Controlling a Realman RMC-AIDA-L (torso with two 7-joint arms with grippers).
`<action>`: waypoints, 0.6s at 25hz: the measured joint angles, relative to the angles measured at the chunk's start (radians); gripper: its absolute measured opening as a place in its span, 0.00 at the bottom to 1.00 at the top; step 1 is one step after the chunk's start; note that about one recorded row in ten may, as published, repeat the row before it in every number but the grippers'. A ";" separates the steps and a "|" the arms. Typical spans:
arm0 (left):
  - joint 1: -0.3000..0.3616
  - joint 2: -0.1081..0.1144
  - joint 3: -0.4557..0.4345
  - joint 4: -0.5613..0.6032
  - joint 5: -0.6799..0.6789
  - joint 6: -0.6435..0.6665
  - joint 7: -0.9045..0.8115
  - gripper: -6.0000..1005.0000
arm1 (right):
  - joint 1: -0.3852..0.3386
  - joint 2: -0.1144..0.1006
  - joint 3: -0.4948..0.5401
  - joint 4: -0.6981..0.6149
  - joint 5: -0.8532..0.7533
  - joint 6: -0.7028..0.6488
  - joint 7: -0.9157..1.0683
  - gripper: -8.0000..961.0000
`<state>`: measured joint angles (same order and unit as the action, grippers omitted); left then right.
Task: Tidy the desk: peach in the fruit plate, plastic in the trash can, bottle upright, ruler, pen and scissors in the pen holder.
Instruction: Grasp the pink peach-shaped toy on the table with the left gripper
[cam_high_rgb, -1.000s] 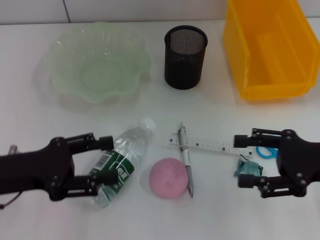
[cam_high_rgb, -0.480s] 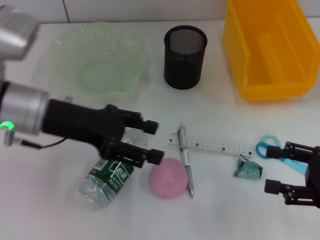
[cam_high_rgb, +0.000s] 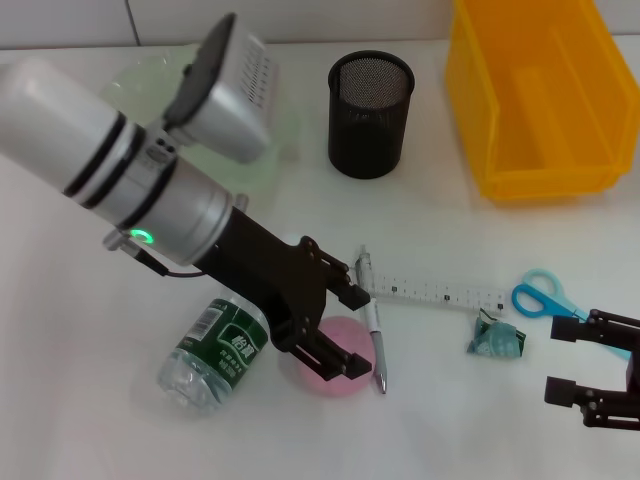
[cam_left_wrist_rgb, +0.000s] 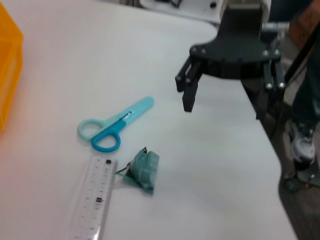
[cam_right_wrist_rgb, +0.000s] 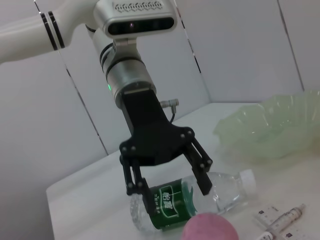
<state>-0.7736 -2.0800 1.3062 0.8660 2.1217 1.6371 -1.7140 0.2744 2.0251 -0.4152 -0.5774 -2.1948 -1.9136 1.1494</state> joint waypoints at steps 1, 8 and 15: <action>0.000 0.000 0.000 0.000 0.000 0.000 0.000 0.79 | -0.001 0.000 0.001 0.002 0.000 0.002 0.000 0.84; 0.035 0.000 0.160 0.016 -0.016 -0.155 0.006 0.79 | -0.001 0.004 0.002 0.007 0.000 0.005 0.001 0.84; 0.050 0.000 0.224 0.005 -0.019 -0.232 0.018 0.75 | 0.007 0.009 0.003 0.007 0.000 0.008 0.001 0.84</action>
<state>-0.7233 -2.0801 1.5297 0.8715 2.1030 1.4049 -1.6959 0.2815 2.0342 -0.4126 -0.5706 -2.1952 -1.9058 1.1505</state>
